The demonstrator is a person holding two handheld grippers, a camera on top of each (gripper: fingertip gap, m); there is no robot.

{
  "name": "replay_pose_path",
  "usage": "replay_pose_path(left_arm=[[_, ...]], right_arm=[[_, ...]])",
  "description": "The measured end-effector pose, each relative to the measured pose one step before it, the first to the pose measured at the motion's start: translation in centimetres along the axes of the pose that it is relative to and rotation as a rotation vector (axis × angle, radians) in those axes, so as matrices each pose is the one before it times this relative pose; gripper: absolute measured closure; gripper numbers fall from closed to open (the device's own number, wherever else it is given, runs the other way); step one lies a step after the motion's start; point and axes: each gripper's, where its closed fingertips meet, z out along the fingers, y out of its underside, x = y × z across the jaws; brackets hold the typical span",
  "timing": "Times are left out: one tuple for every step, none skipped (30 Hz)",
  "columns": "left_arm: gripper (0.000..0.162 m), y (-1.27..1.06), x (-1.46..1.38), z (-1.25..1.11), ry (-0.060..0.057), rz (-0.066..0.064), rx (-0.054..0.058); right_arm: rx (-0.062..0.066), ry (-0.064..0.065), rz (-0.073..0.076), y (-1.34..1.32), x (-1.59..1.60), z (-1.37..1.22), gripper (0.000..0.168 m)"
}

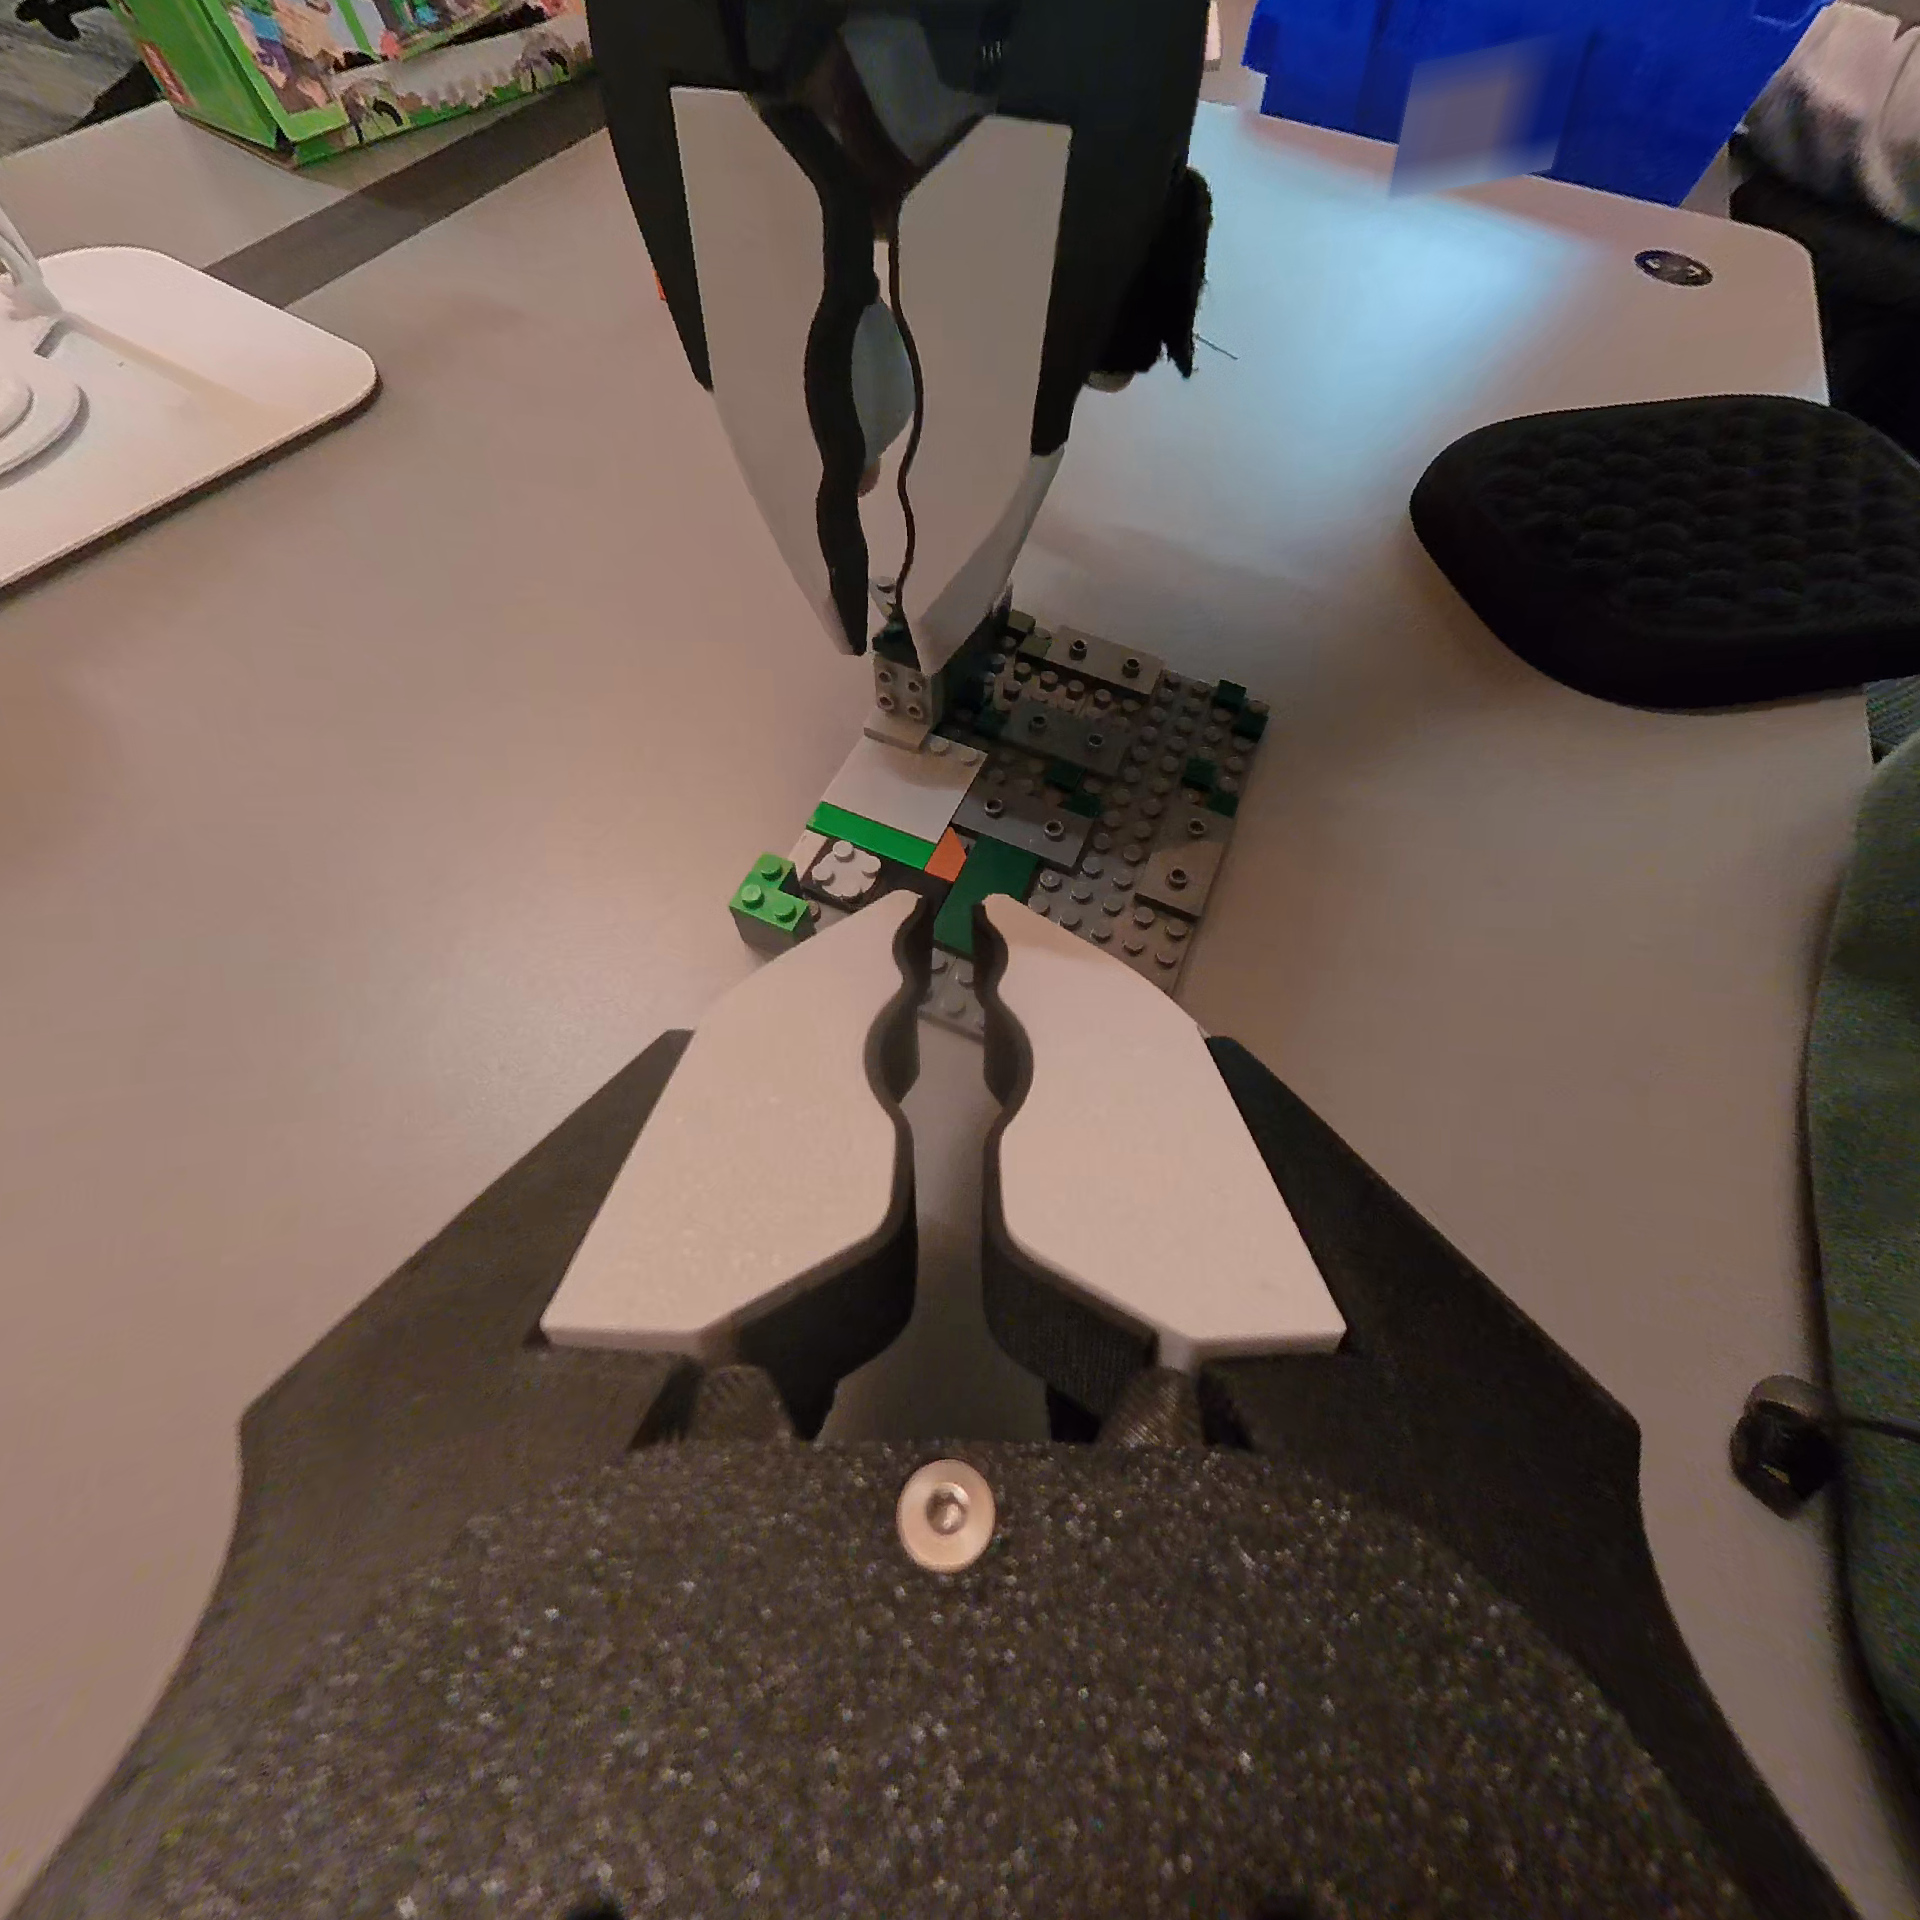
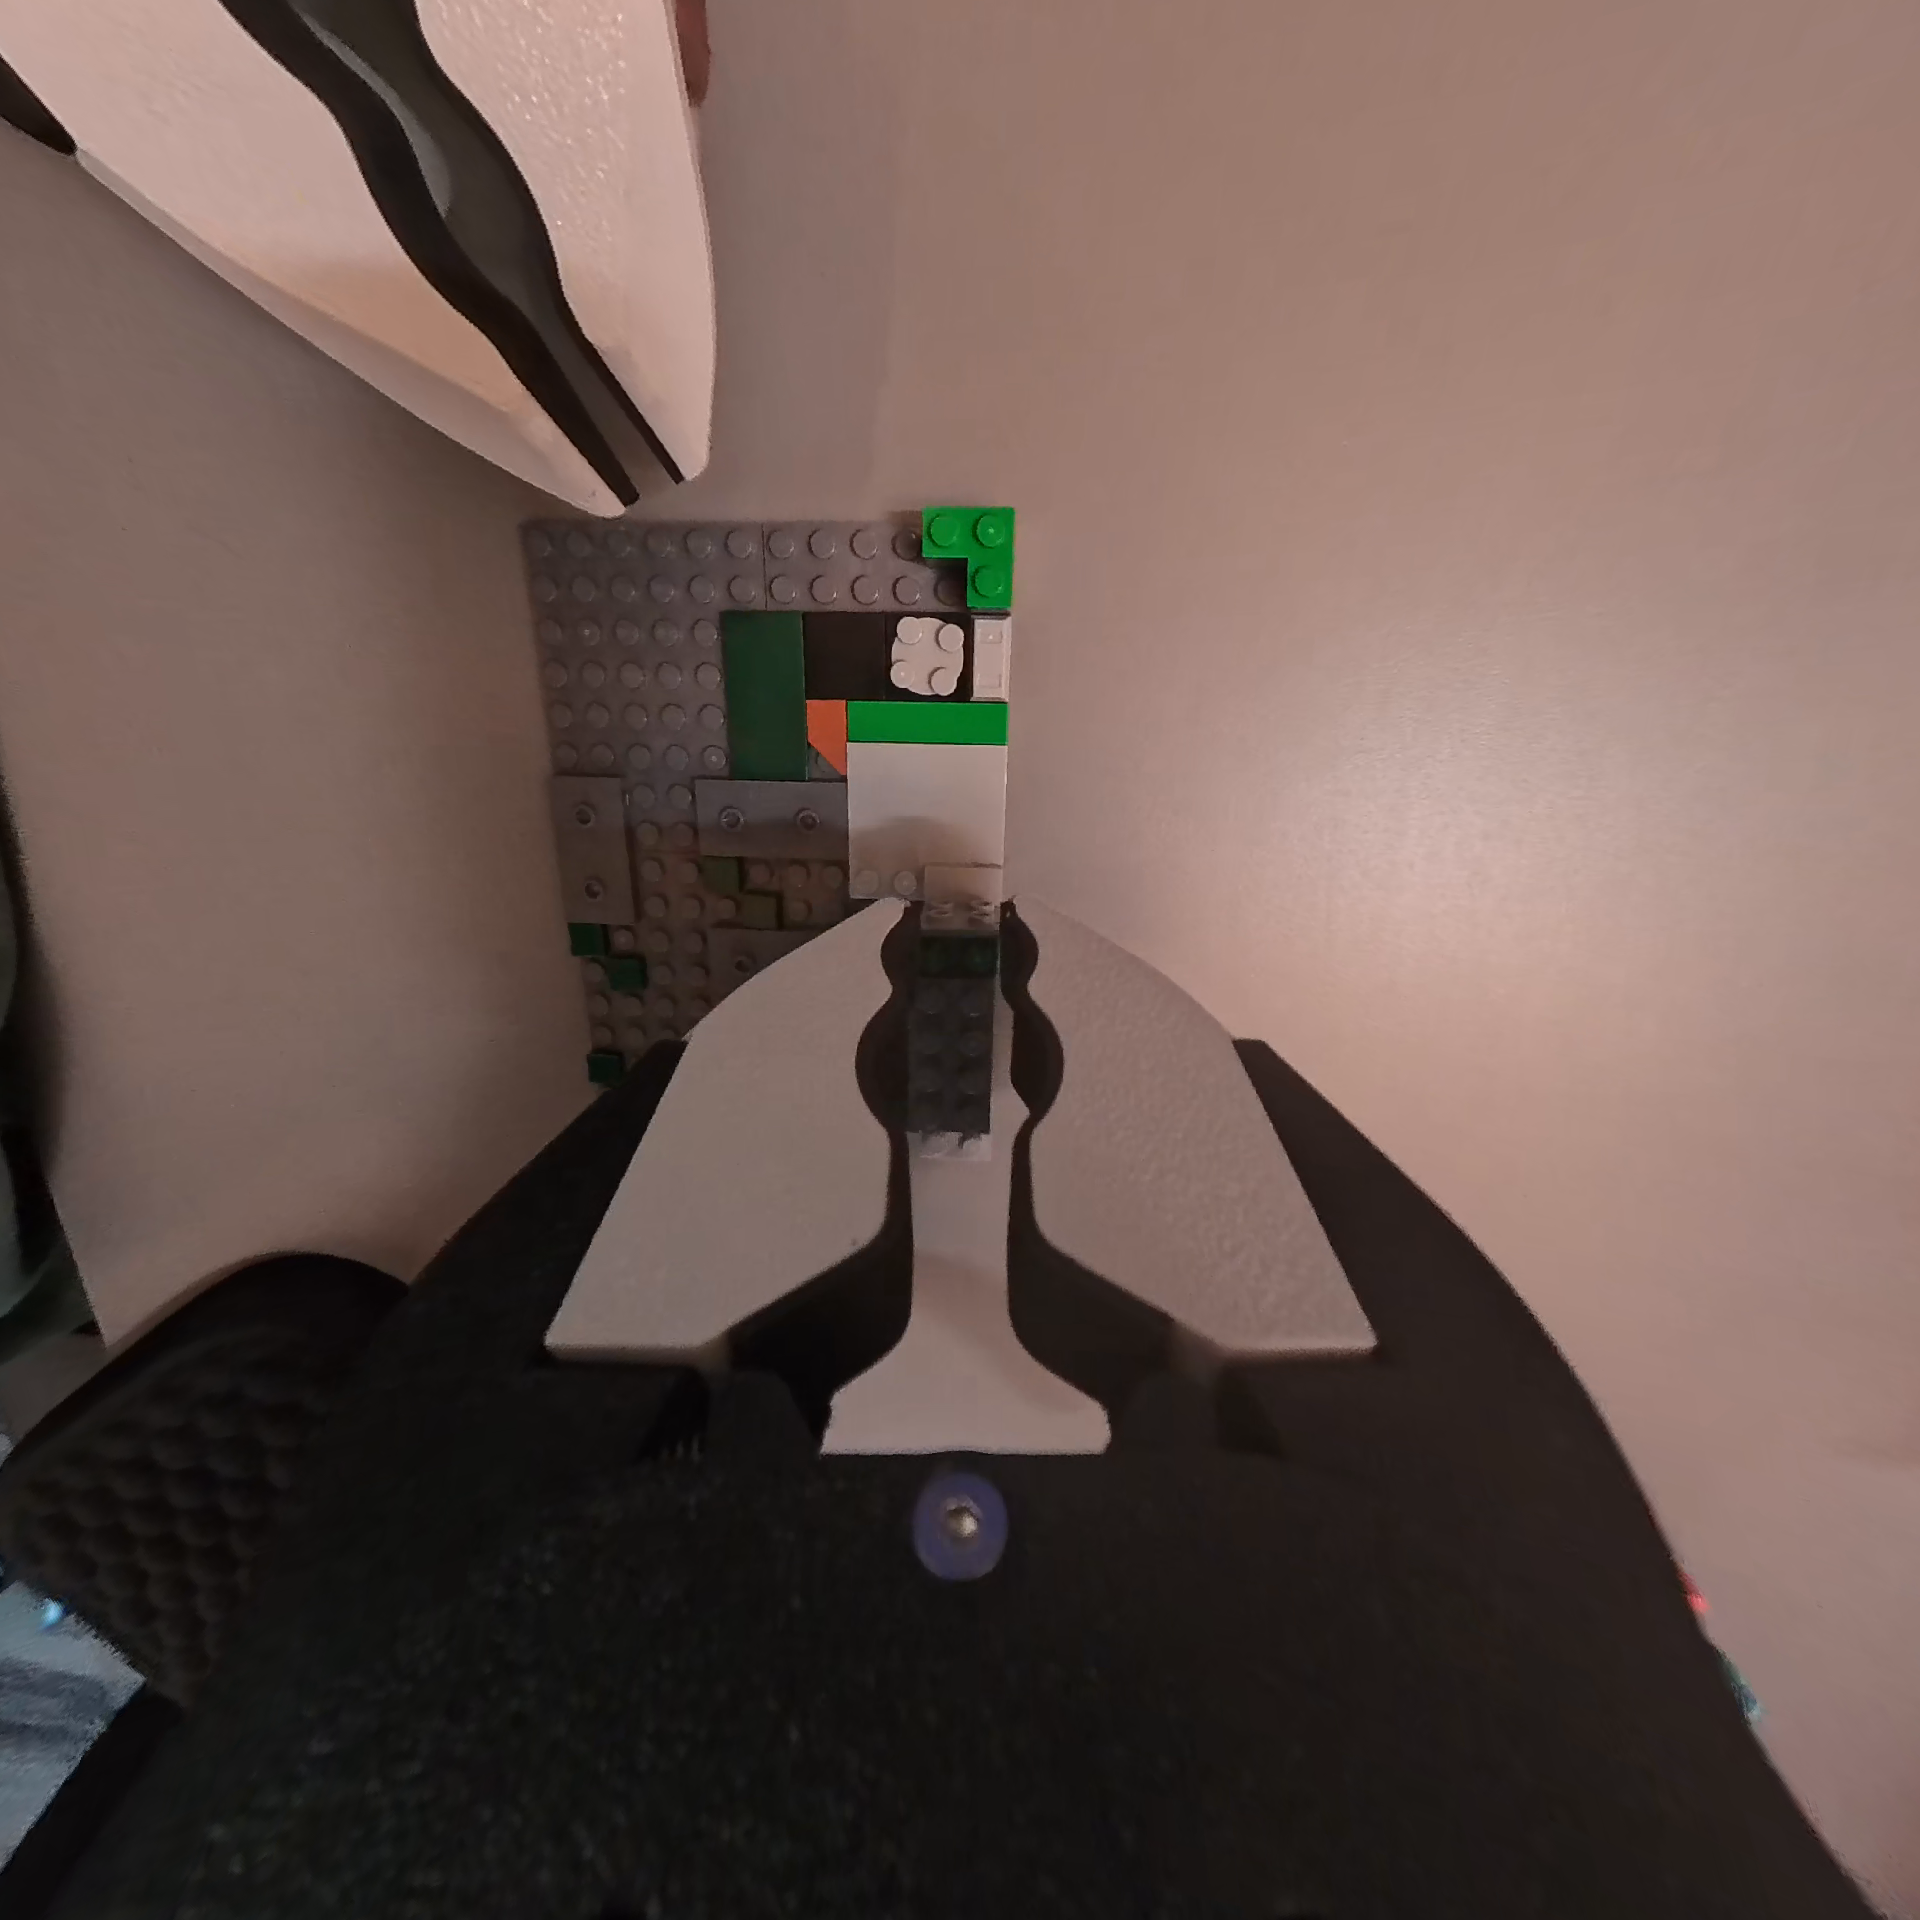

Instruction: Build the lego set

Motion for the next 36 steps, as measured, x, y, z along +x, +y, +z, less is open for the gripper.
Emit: replay_pose_path(left_arm=[[0.156,0.003,0.000,-0.002,0.0001,0.0001,-0.0003],[0.156,0.005,0.002,0.013,0.0001,0.0002,-0.0001],[0.156,-0.001,-0.001,0.001,0.0000,0.0001,0.0001],[0.156,-0.001,0.003,0.001,0.0003,0.0000,0.0001],[0.156,0.000,0.001,0.000,0.0001,0.0001,0.0000],[0.156,0.011,0.003,0.004,0.0002,-0.0001,-0.0001],[0.156,-0.003,0.004,0.008,0.0002,0.0001,-0.0001],[0.156,0.010,0.012,0.009,0.0002,0.0003,-0.0003],[0.156,0.011,-0.001,0.003,0.0001,0.0002,-0.0002],[0.156,-0.008,0.005,0.010,0.0003,0.0002,0.0002],[0.156,-0.003,0.007,0.001,-0.0001,0.0002,0.0004],[0.156,-0.003,-0.005,0.003,0.0002,-0.0003,0.0001],[0.156,0.006,-0.002,0.007,0.0003,-0.0006,0.0001],[0.156,-0.004,-0.005,0.003,0.0002,-0.0003,0.0002],[0.156,-0.003,-0.004,-0.005,-0.0003,-0.0003,0.0006],[0.156,-0.022,-0.015,-0.003,-0.0006,-0.0007,0.0012],[0.156,-0.007,-0.020,-0.013,-0.0008,-0.0010,0.0015],[0.156,-0.019,-0.032,-0.008,-0.0008,-0.0015,0.0011],[0.156,-0.007,-0.016,0.000,-0.0004,-0.0016,0.0007],[0.156,0.005,-0.021,0.009,-0.0007,-0.0011,0.0001],[0.156,0.020,-0.013,0.028,-0.0008,-0.0002,-0.0013],[0.156,0.045,0.000,0.037,-0.0009,0.0008,-0.0020],[0.156,0.042,-0.001,0.051,-0.0010,0.0015,-0.0024],[0.156,0.057,-0.006,0.052,-0.0012,0.0018,-0.0030],[0.156,0.046,-0.012,0.044,-0.0012,0.0009,-0.0026],[0.156,0.041,-0.022,0.036,-0.0009,-0.0005,-0.0018],[0.156,0.017,-0.031,0.035,-0.0009,-0.0010,-0.0004],[0.156,0.007,-0.050,0.020,-0.0014,-0.0010,0.0003],[0.156,0.020,-0.034,0.020,-0.0015,-0.0010,0.0002],[0.156,0.017,-0.044,0.023,-0.0015,-0.0007,0.0003],[0.157,0.002,-0.035,0.026,-0.0016,-0.0005,0.0006],[0.157,0.001,-0.030,0.031,-0.0010,-0.0006,0.0017],[0.157,-0.012,-0.032,0.022,-0.0008,-0.0003,0.0024],[0.157,-0.004,-0.031,0.022,-0.0018,-0.0004,0.0015],[0.157,-0.007,-0.042,0.015,-0.0027,-0.0004,0.0011],[0.157,0.005,-0.023,0.011,-0.0030,0.0007,0.0002]], right_arm=[[0.0030,-0.0036,0.0077,-0.008,0.024,-0.020,0.154],[0.0018,-0.0027,0.0073,0.025,0.042,-0.004,0.154],[0.0024,-0.0040,0.0058,0.022,0.018,0.011,0.154],[0.0035,-0.0057,0.0061,0.013,-0.016,-0.003,0.154],[0.0052,-0.0057,0.0065,-0.037,-0.026,-0.015,0.154],[0.0058,-0.0064,0.0067,-0.053,-0.028,-0.031,0.154],[0.0058,-0.0052,0.0065,-0.055,-0.023,-0.041,0.154],[0.0032,-0.0032,0.0056,-0.031,0.009,-0.025,0.154],[-0.0006,-0.0011,0.0035,0.037,0.018,-0.011,0.154],[-0.0018,-0.0004,0.0013,0.053,0.025,0.004,0.154],[0.0006,-0.0024,0.0013,0.024,-0.023,0.013,0.154],[0.0041,-0.0030,0.0029,-0.033,-0.018,-0.015,0.154],[0.0069,-0.0032,0.0034,-0.069,-0.018,-0.050,0.154],[0.0091,-0.0008,0.0034,-0.098,0.035,-0.144,0.154],[0.0142,0.0052,0.0036,-0.165,0.161,-0.256,0.154],[0.0238,0.0047,0.0066,-0.282,0.194,-0.407,0.154],[0.0345,-0.0013,0.0106,-0.398,0.160,-0.554,0.154],[0.0459,-0.0020,0.0082,-0.535,0.146,-0.669,0.154],[0.0531,0.0013,0.0016,-0.580,0.169,-0.781,0.154],[0.0509,0.0004,-0.0047,-0.480,0.137,-0.788,0.152],[0.0389,0.0039,-0.0089,-0.215,0.145,-0.724,0.150],[0.0217,0.0088,-0.0116,0.140,0.142,-0.570,0.148],[0.0080,0.0064,-0.0138,0.421,-0.009,-0.366,0.146],[0.0004,0.0100,-0.0120,0.583,-0.102,-0.150,0.144],[-0.0102,0.0213,-0.0100,0.749,-0.049,0.085,0.141],[-0.0179,0.0260,-0.0144,0.883,-0.103,0.300,0.139],[-0.0137,0.0186,-0.0173,0.816,-0.318,0.456,0.139],[-0.0076,0.0088,-0.0120,0.690,-0.506,0.565,0.137],[-0.0021,0.0100,-0.0056,0.542,-0.458,0.593,0.137],[0.0035,0.0148,-0.0027,0.398,-0.277,0.574,0.137],[0.0070,0.0131,-0.0009,0.305,-0.176,0.492,0.137],[0.0118,0.0123,0.0023,0.172,-0.047,0.392,0.137],[0.0137,0.0115,0.0051,0.097,0.076,0.321,0.137],[0.0135,0.0078,0.0047,0.053,0.096,0.232,0.137],[0.0108,0.0026,0.0028,0.053,0.080,0.190,0.137],[0.0049,-0.0024,0.0022,0.084,0.030,0.155,0.137]])
